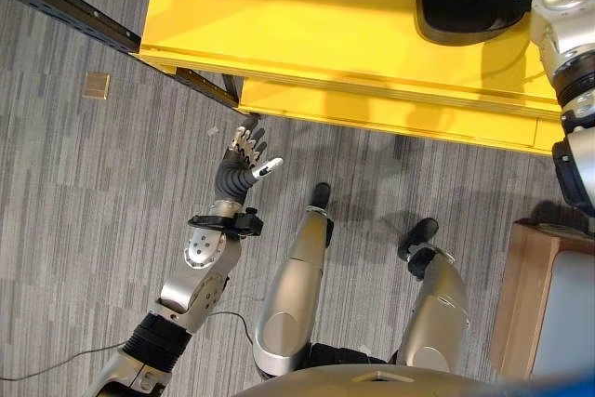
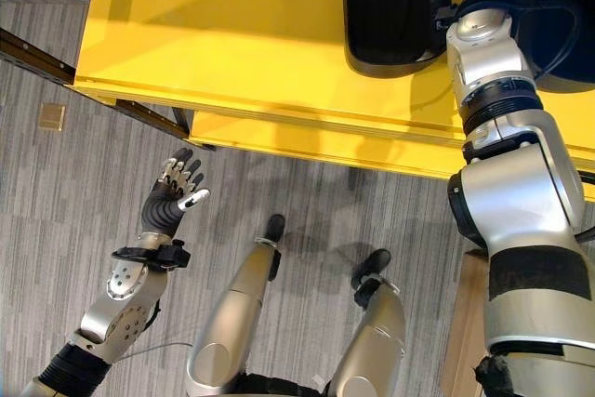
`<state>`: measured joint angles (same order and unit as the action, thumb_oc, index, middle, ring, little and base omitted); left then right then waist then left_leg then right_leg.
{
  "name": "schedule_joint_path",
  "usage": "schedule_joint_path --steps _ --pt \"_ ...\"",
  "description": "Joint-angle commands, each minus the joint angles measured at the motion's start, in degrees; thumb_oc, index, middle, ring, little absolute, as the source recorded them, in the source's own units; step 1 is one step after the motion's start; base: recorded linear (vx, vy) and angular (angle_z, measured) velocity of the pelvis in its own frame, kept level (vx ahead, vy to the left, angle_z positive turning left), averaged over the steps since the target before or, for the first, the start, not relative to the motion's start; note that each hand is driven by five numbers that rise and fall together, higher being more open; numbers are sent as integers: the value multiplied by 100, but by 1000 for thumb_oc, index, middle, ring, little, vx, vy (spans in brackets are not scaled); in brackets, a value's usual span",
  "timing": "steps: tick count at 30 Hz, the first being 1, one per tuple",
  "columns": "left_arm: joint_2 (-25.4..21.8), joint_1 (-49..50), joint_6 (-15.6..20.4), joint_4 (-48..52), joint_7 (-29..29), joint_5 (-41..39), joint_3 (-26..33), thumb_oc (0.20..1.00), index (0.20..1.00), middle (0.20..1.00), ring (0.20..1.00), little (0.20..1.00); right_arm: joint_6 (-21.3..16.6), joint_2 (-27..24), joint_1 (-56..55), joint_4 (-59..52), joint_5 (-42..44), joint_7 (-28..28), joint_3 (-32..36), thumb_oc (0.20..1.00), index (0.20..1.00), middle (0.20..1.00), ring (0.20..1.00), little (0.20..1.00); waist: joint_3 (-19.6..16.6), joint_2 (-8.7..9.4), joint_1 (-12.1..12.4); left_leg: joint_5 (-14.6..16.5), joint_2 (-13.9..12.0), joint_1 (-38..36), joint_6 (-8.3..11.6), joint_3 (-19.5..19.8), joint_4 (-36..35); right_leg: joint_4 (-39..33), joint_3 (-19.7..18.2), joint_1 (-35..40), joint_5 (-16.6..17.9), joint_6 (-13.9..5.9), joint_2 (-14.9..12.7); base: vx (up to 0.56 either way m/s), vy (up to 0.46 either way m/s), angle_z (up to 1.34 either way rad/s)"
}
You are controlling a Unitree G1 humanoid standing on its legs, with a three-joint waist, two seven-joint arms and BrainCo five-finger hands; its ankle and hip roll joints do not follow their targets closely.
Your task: Move parts from the plastic box to the shelf.
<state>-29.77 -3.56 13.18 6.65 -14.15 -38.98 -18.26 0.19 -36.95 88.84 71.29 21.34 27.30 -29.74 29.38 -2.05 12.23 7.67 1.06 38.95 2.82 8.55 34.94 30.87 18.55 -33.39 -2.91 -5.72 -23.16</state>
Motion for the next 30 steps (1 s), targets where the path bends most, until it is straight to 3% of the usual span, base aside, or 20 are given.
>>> schedule_joint_path --steps 1,11,20,30 --pt "-150 13 383 191 -51 -70 55 1000 1000 1000 1000 1000 -365 -118 348 -295 153 115 -103 1000 1000 1000 1000 1000 -227 18 86 251 -91 216 -85 -207 182 759 -191 587 -1073 -3 125 -24 6 -4" --pt "-165 33 362 134 -25 -113 61 1000 1000 1000 1000 1000 -554 0 94 -1023 374 181 167 1000 1000 1000 1000 1000 -218 15 45 231 -122 128 -67 -231 139 757 -226 629 -1073 -5 126 -10 -1 0" --pt "-61 37 271 109 -64 -90 58 1000 1000 1000 1000 1000 -892 369 -1062 -3070 426 396 961 1000 1000 1000 1000 1000 -125 32 -131 217 -191 30 -65 -290 112 721 -292 657 -1047 4 162 -23 -2 -5" --pt "3 218 179 158 -130 7 125 1000 1000 1000 1000 1000 -967 814 -2470 -4642 -16 435 1598 1000 1000 1000 1000 1000 -8 14 -266 190 -239 -4 -85 -343 74 734 -338 617 -1045 -3 169 -17 -5 -7"
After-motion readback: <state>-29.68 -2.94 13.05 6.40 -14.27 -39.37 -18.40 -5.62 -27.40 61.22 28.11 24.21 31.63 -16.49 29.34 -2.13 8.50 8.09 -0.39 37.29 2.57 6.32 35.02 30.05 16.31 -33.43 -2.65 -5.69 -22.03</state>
